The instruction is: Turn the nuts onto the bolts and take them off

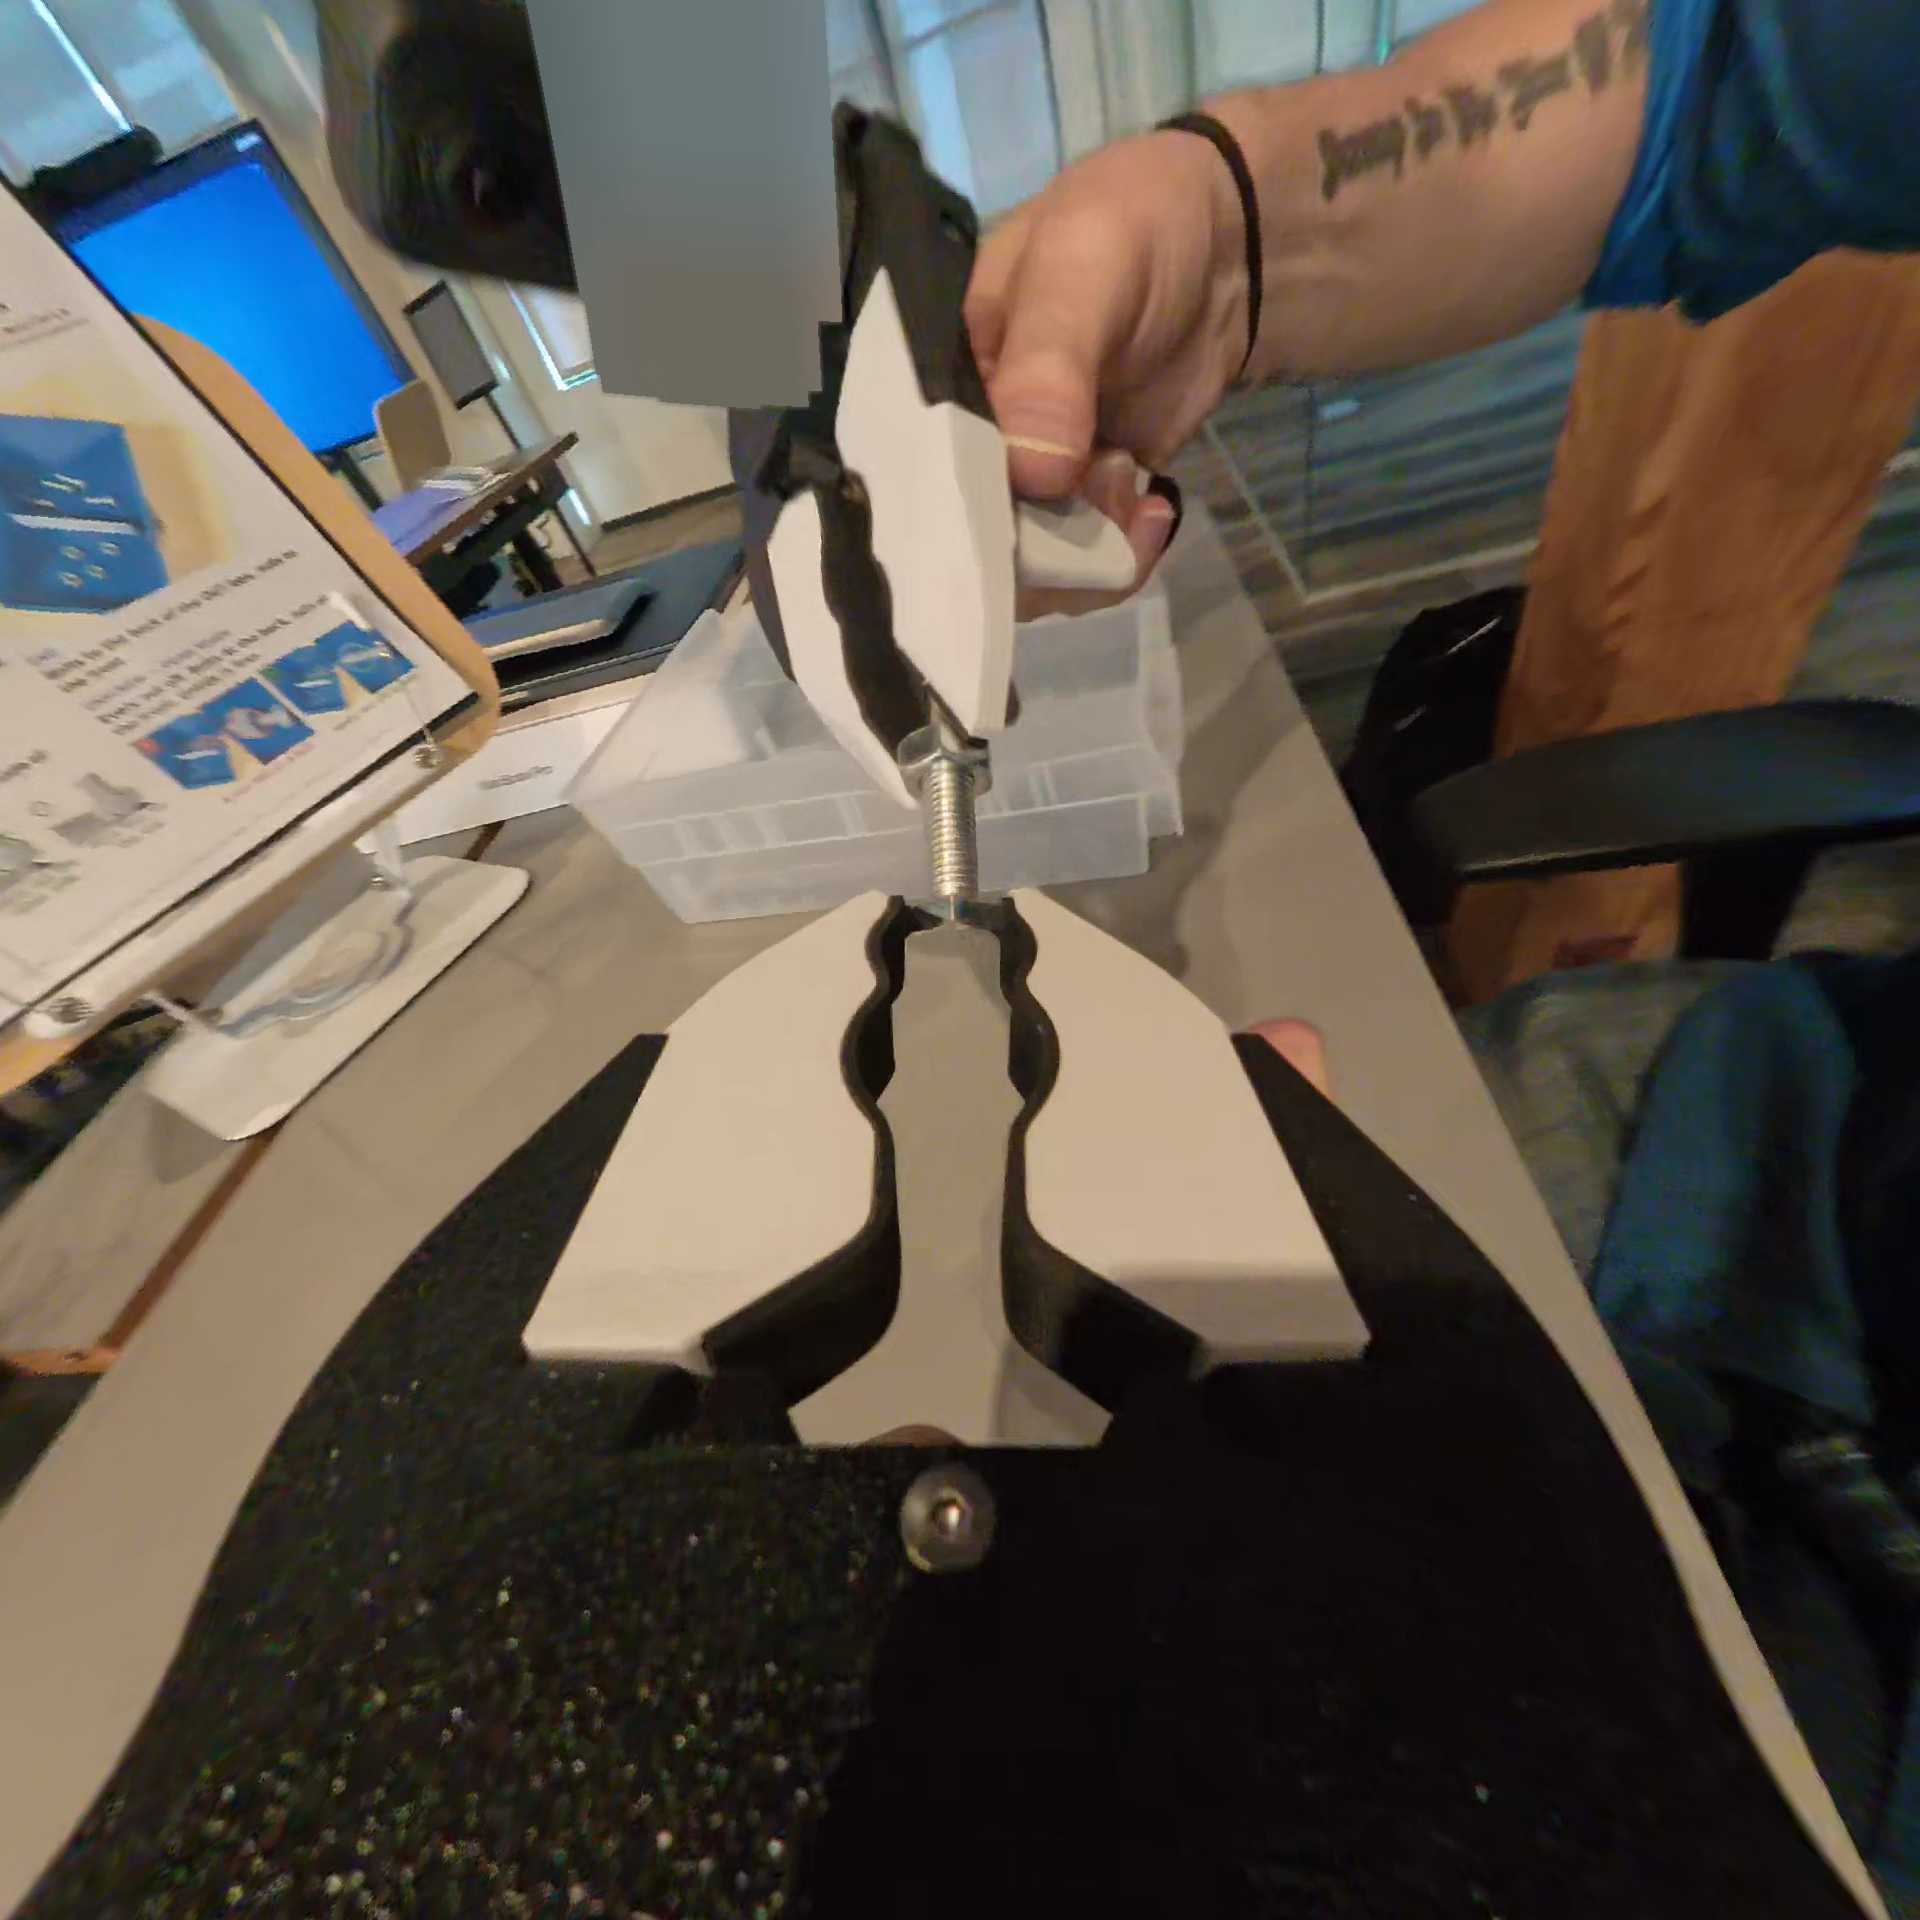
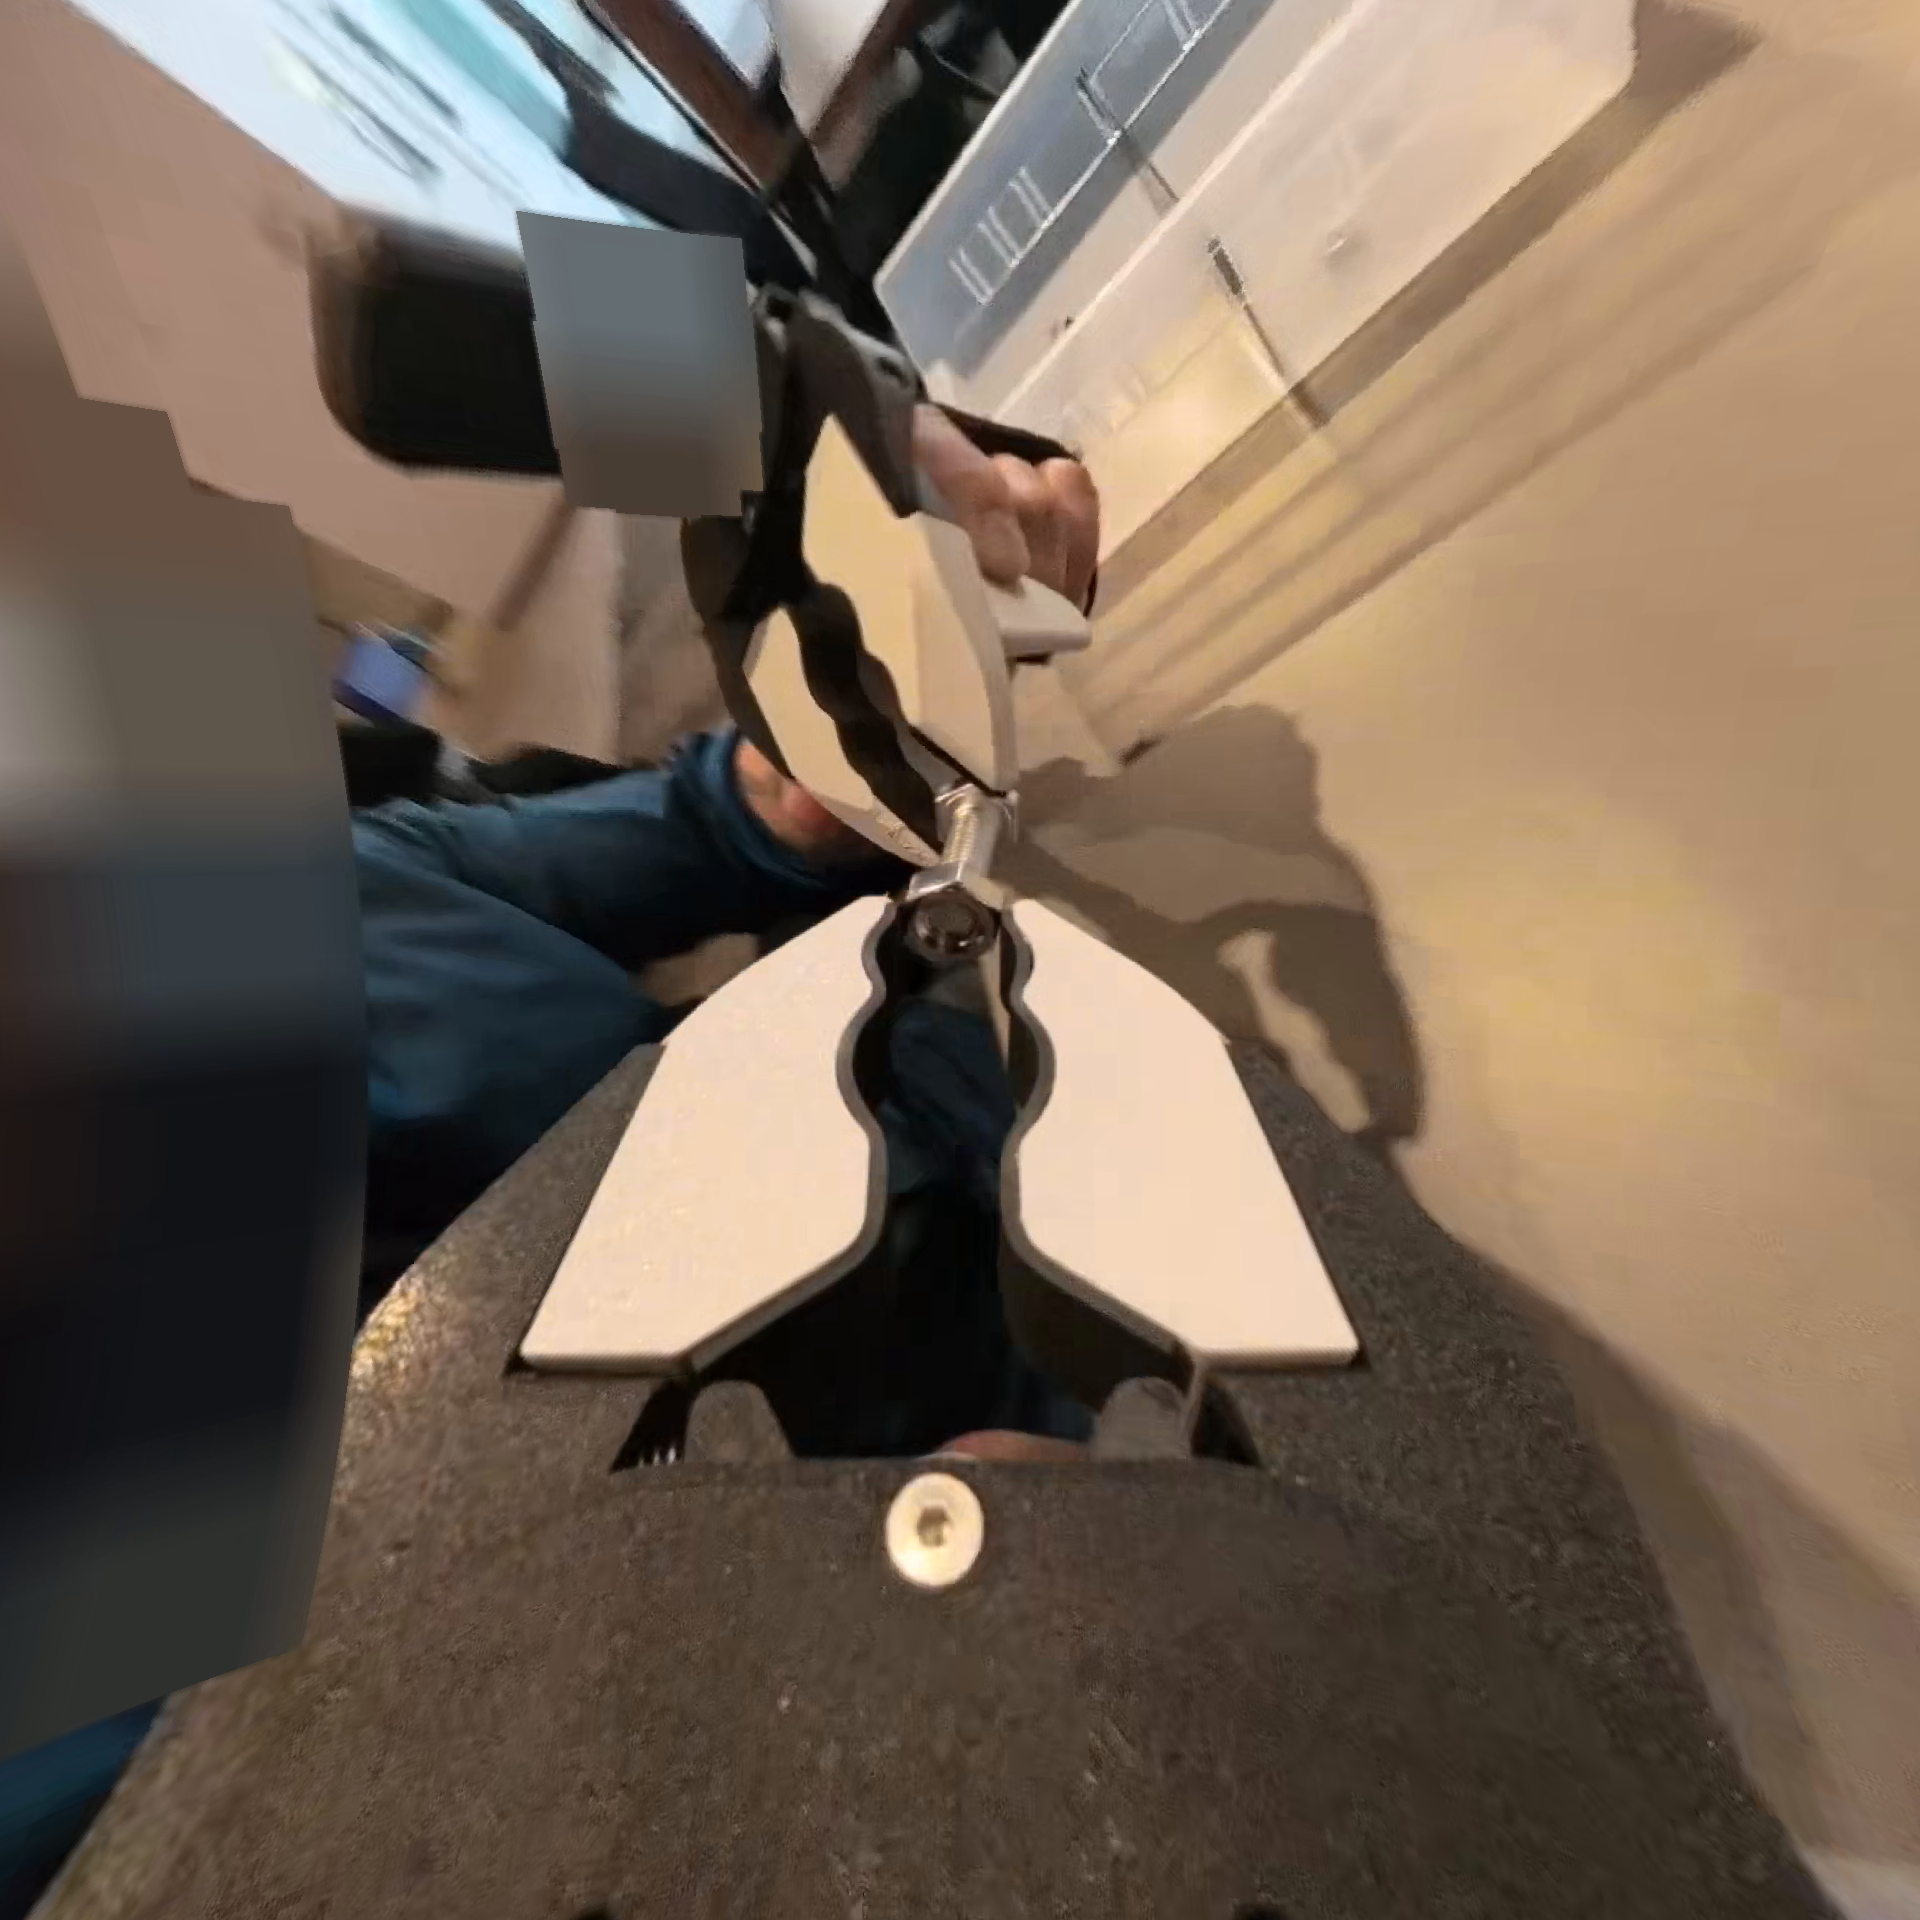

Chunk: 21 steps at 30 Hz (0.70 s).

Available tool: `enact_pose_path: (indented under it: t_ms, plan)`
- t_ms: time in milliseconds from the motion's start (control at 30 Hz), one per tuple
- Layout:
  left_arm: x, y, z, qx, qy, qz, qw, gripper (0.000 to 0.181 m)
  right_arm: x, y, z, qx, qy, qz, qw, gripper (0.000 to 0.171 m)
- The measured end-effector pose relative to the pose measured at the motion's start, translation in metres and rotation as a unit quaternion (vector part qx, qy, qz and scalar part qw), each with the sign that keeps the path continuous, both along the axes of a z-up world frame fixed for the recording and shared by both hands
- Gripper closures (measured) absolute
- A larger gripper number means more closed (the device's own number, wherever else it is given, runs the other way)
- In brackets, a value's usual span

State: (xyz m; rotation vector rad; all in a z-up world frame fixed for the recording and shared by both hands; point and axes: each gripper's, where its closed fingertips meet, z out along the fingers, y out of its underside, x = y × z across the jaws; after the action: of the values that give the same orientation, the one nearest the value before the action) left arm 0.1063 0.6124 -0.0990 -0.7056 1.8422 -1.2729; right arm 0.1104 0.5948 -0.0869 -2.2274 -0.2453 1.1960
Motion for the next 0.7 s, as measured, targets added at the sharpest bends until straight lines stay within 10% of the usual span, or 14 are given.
enact_pose_path:
  t_ms: [233, 400, 567, 700]
  plan:
    - [0.005, 0.000, -0.007, 0.041, 0.004, 0.023, 0.999, 0.165, 0.004, 0.000, -0.009, -0.024, 0.074, -0.010, 0.997, 0.150]
    - [0.004, 0.000, -0.008, -0.051, 0.029, -0.022, 0.998, 0.165, 0.011, 0.004, -0.005, 0.133, -0.134, 0.013, 0.982, 0.122]
    - [-0.002, -0.002, -0.002, -0.166, 0.054, -0.096, 0.980, 0.165, 0.018, 0.003, 0.004, 0.331, -0.426, 0.088, 0.837, 0.121]
    - [-0.005, -0.004, 0.002, -0.218, 0.066, -0.136, 0.964, 0.165, -0.002, -0.007, 0.002, 0.381, -0.474, 0.153, 0.779, 0.133]
